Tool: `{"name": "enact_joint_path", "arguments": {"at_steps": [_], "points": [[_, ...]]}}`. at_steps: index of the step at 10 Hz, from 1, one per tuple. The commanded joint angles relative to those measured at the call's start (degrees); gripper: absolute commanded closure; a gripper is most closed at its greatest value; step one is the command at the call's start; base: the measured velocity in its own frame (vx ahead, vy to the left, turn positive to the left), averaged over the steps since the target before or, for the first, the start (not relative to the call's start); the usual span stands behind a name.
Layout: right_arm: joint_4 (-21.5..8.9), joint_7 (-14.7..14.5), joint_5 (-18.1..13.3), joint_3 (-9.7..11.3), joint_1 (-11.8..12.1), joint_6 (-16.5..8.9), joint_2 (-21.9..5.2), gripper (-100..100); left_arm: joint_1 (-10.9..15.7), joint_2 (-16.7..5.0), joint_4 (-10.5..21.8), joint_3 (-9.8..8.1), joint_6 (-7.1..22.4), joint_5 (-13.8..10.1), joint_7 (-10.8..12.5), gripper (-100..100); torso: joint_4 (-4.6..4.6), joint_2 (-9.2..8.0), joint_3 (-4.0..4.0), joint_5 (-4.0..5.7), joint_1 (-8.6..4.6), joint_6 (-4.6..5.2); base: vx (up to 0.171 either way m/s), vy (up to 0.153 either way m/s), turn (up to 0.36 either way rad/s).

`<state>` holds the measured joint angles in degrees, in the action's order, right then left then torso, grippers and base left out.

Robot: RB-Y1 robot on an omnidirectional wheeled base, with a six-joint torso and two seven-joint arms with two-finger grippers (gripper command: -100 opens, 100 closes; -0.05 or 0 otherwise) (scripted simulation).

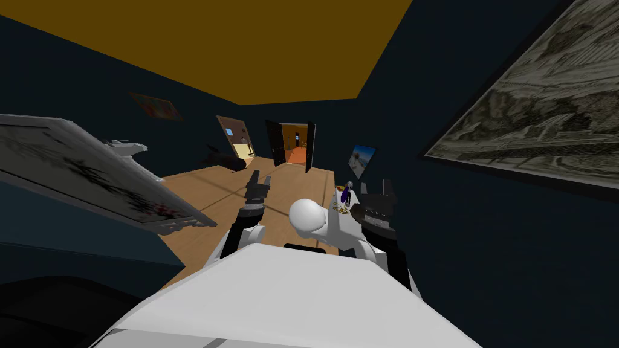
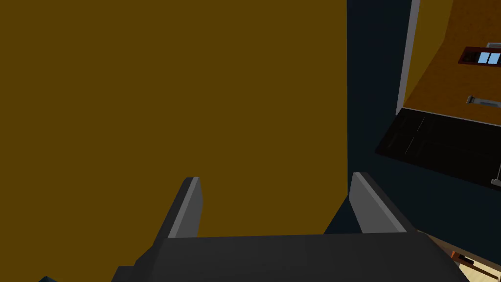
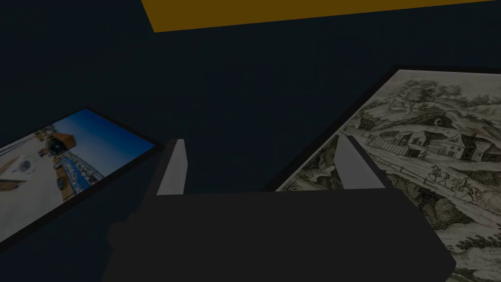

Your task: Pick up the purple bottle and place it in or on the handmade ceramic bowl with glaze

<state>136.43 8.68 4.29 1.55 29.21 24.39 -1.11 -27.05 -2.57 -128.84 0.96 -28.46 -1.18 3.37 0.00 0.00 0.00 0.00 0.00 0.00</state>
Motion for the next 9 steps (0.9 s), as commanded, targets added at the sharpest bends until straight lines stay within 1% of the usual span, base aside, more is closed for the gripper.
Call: {"name": "enact_joint_path", "arguments": {"at_steps": [1,2,3,5,7,9], "points": [[-0.6,-0.3,-0.1,0.4,0.5,-0.3,-2.4,-100,0.0,0.0,0.0,0.0,0.0,0.0,0.0,0,0.0,0.0,0.0,0.0,0.0,0.0,-0.015,0.002,0.099],[-1.0,-0.5,-0.1,0.6,0.7,-0.5,-3.3,-100,0.0,0.0,0.0,0.0,0.0,0.0,0.0,0,-0.01,-0.04,-0.02,0.0,-0.01,-0.02,-0.025,0.001,0.142],[-2.2,-1.1,-0.3,1.0,1.4,-1.2,-4.9,-100,0.0,0.0,0.0,0.0,0.0,0.0,0.0,0,-0.02,-0.08,-0.04,0.0,-0.01,-0.02,-0.056,0.011,0.239],[-3.8,-1.9,-0.7,1.3,2.2,-2.2,-6.3,-100,0.0,0.0,0.0,0.0,0.0,0.0,0.0,0,-0.05,-0.26,-0.15,-0.01,0.05,-0.01,-0.077,0.023,0.165],[-5.8,-3.0,-1.3,1.6,2.9,-3.6,-7.7,-100,0.0,0.0,0.0,0.0,0.0,0.0,0.0,0,-0.07,-0.3,-0.17,-0.03,0.14,0.0,-0.076,0.048,0.133],[-8.0,-4.2,-2.0,1.7,3.5,-5.3,-9.3,-100,0.0,0.0,0.0,0.01,0.0,0.0,0.0,0,-0.08,-0.35,-0.2,-0.06,0.28,-0.01,-0.101,0.087,0.128]]}}
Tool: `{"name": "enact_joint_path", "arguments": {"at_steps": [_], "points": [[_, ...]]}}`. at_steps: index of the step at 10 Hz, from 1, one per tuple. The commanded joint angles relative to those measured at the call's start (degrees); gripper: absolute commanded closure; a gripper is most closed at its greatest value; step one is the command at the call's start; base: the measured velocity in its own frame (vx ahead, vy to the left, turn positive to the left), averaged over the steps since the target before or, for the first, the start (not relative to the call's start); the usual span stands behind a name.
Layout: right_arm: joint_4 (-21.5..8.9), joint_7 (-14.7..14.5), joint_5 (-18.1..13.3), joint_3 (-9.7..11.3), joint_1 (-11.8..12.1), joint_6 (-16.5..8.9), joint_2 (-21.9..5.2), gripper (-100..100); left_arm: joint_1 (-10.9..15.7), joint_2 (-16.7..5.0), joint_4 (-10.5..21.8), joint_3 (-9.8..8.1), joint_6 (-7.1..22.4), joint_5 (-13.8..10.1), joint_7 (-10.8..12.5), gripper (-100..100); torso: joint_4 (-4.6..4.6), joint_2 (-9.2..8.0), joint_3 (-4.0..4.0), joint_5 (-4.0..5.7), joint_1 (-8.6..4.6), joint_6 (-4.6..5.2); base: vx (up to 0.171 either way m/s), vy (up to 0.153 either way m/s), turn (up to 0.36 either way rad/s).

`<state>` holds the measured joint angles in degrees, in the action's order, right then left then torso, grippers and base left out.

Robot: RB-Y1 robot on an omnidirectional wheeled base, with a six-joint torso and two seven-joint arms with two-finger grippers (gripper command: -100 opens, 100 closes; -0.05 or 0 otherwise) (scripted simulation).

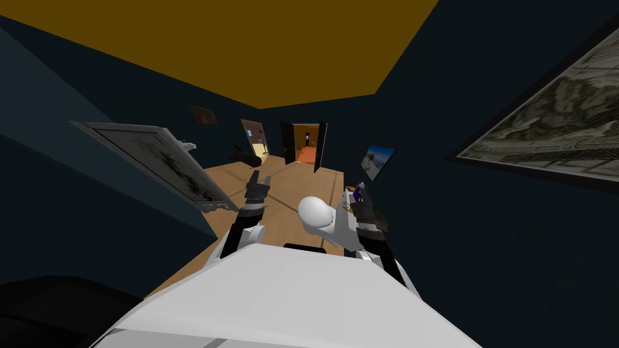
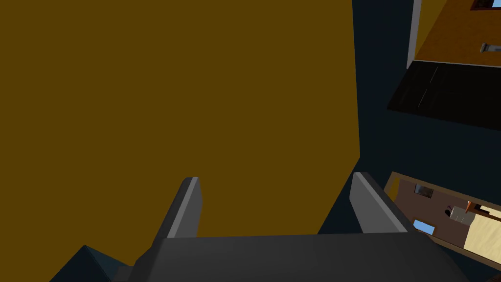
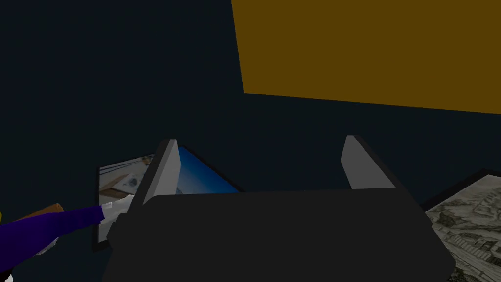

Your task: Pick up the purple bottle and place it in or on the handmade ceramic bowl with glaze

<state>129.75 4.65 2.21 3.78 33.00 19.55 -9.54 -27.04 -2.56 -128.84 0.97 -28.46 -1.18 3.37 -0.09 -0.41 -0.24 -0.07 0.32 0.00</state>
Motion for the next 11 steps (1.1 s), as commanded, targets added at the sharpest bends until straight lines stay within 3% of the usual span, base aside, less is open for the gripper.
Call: {"name": "enact_joint_path", "arguments": {"at_steps": [1,8,9,11], "points": [[-2.6,-0.8,-0.4,-0.6,-0.1,-1.4,-1.9,-100,0.0,0.0,0.0,0.0,0.0,0.0,0.0,0,0.0,0.0,0.0,0.0,0.0,0.0,-0.087,0.106,0.116],[-12.2,-6.2,-4.6,-2.3,-0.2,-9.7,-11.7,-100,0.0,0.0,0.0,0.0,0.0,0.0,0.0,0,0.04,0.22,0.12,-0.06,0.21,0.01,-0.049,0.149,0.099],[-12.2,-6.2,-4.6,-2.3,-0.2,-9.7,-11.7,-100,0.0,0.0,0.0,0.0,0.0,0.0,0.0,0,0.05,0.28,0.15,-0.05,0.18,0.01,-0.003,0.091,0.006],[-15.1,-7.7,-6.0,-3.3,-0.8,-12.4,-15.2,-100,0.0,0.0,0.0,-0.01,0.0,0.0,0.0,0,0.07,0.38,0.21,0.01,-0.1,0.01,0.009,0.086,0.032]]}}
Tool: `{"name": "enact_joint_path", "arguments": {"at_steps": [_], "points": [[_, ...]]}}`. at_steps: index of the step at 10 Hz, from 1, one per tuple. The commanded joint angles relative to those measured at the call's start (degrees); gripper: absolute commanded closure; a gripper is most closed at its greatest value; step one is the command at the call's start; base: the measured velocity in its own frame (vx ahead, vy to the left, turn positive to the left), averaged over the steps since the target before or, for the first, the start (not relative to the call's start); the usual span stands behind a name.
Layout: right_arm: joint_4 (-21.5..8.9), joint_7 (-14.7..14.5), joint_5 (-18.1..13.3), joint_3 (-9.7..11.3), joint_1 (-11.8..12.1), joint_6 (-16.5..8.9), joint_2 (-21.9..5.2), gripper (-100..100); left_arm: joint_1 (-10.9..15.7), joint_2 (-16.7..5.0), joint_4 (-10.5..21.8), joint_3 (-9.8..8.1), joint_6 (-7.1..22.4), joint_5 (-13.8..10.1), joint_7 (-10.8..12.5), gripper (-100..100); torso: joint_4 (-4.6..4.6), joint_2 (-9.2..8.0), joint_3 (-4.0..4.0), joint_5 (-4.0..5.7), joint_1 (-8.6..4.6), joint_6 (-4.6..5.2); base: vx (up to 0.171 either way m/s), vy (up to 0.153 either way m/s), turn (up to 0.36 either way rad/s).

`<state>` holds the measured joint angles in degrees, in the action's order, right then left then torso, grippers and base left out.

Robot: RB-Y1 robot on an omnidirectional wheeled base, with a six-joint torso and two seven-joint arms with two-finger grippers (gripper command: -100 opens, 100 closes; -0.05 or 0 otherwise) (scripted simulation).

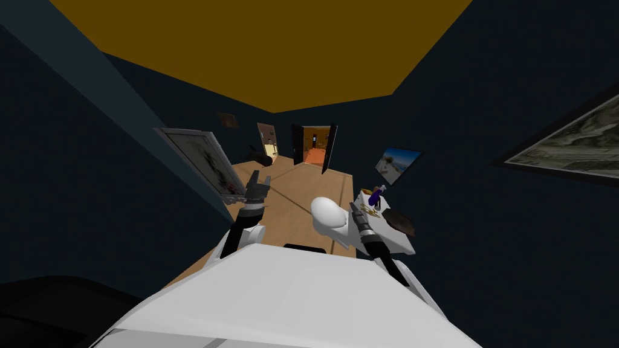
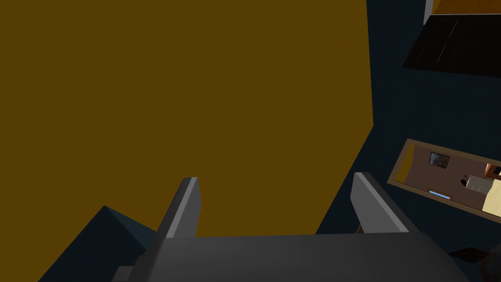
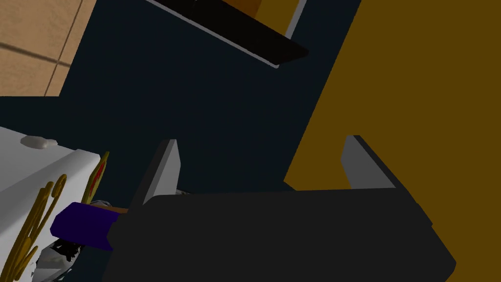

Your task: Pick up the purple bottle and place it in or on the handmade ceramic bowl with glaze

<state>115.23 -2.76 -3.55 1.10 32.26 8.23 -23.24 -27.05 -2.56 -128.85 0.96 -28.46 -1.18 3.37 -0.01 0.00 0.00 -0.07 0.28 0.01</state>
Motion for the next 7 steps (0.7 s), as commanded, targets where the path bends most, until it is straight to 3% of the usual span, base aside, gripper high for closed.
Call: {"name": "enact_joint_path", "arguments": {"at_steps": [1,5,7], "points": [[-2.1,-1.1,-0.9,-1.1,-0.4,-2.5,-2.9,-100,0.0,0.0,0.0,0.0,0.0,0.0,0.0,0,0.0,0.0,0.0,0.0,0.0,0.0,0.029,0.129,0.02],[-8.1,-3.9,-3.8,-3.6,-2.2,-8.2,-10.5,-100,0.0,0.0,0.0,0.0,0.0,0.0,0.0,0,0.03,0.12,0.07,-0.02,0.05,0.01,0.045,0.117,-0.028],[-9.6,-4.5,-4.4,-4.3,-2.6,-9.6,-13.2,-100,0.0,0.0,0.0,-0.01,0.0,0.0,0.0,0,0.03,0.12,0.07,0.01,-0.11,0.0,0.043,0.048,-0.027]]}}
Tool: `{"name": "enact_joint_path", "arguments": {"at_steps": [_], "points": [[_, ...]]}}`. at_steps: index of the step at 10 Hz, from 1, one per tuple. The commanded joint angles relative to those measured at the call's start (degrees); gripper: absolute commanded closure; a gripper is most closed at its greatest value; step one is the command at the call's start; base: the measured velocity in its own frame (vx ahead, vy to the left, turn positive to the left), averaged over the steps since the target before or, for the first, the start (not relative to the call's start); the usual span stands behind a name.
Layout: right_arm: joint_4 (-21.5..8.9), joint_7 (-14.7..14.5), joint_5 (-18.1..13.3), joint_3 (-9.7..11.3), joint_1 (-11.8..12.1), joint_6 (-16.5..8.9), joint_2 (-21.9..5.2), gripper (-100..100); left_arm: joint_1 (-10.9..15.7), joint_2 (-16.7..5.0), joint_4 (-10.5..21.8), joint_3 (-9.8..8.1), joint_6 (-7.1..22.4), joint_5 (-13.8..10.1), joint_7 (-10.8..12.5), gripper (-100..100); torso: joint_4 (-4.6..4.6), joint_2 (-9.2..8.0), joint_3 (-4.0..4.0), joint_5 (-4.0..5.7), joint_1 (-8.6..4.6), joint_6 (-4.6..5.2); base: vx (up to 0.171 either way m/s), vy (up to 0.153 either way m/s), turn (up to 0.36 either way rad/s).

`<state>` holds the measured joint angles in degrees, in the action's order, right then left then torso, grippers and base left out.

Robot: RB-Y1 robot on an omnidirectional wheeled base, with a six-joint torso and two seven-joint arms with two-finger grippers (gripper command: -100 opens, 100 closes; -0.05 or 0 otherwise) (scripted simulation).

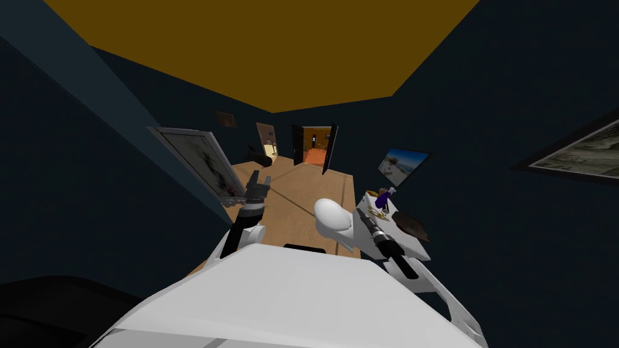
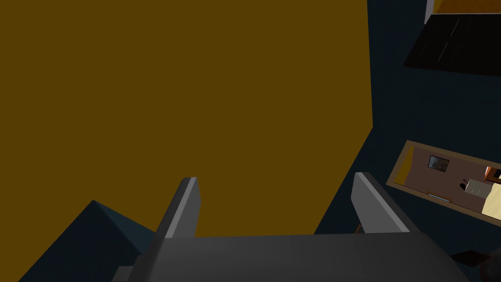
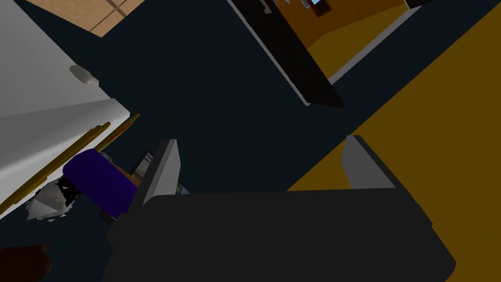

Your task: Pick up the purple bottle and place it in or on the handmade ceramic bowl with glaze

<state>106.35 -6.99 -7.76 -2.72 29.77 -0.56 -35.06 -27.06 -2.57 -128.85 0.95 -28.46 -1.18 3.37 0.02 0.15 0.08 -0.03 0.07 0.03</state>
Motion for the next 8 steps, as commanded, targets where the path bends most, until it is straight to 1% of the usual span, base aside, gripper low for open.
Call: {"name": "enact_joint_path", "arguments": {"at_steps": [1,2,4,5,7,8], "points": [[-2.1,-0.8,-0.8,-1.1,-0.6,-2.2,-2.9,-100,0.0,0.0,0.0,0.0,0.0,0.0,0.0,0,0.0,0.0,0.0,0.0,0.0,0.0,0.072,0.038,-0.061],[-2.1,-0.8,-0.8,-1.1,-0.6,-2.2,-3.4,-100,0.0,0.0,0.0,0.0,0.0,0.0,0.0,0,0.01,0.07,0.04,0.0,-0.02,0.01,0.062,0.029,-0.042],[-4.8,-1.8,-2.0,-2.3,-1.6,-4.8,-7.0,-100,0.0,0.0,0.0,0.0,0.0,0.0,0.0,0,0.01,0.06,0.04,0.02,-0.11,0.01,0.086,0.015,-0.073],[-4.8,-1.8,-2.0,-2.3,-1.6,-4.8,-7.4,-100,0.0,0.0,0.0,0.0,0.0,0.0,0.0,0,0.04,0.19,0.11,0.03,-0.13,0.0,0.075,0.007,-0.026],[-7.3,-2.6,-3.1,-3.4,-2.6,-7.3,-11.0,-100,0.0,0.0,0.0,-0.01,0.0,0.0,0.0,0,0.02,0.08,0.05,0.04,-0.17,0.01,0.083,0.005,-0.072],[-8.4,-2.9,-3.6,-3.9,-3.1,-8.4,-13.1,-100,0.0,0.0,0.0,-0.01,0.0,0.0,0.0,0,0.04,0.19,0.1,0.03,-0.16,0.0,0.158,-0.008,-0.095]]}}
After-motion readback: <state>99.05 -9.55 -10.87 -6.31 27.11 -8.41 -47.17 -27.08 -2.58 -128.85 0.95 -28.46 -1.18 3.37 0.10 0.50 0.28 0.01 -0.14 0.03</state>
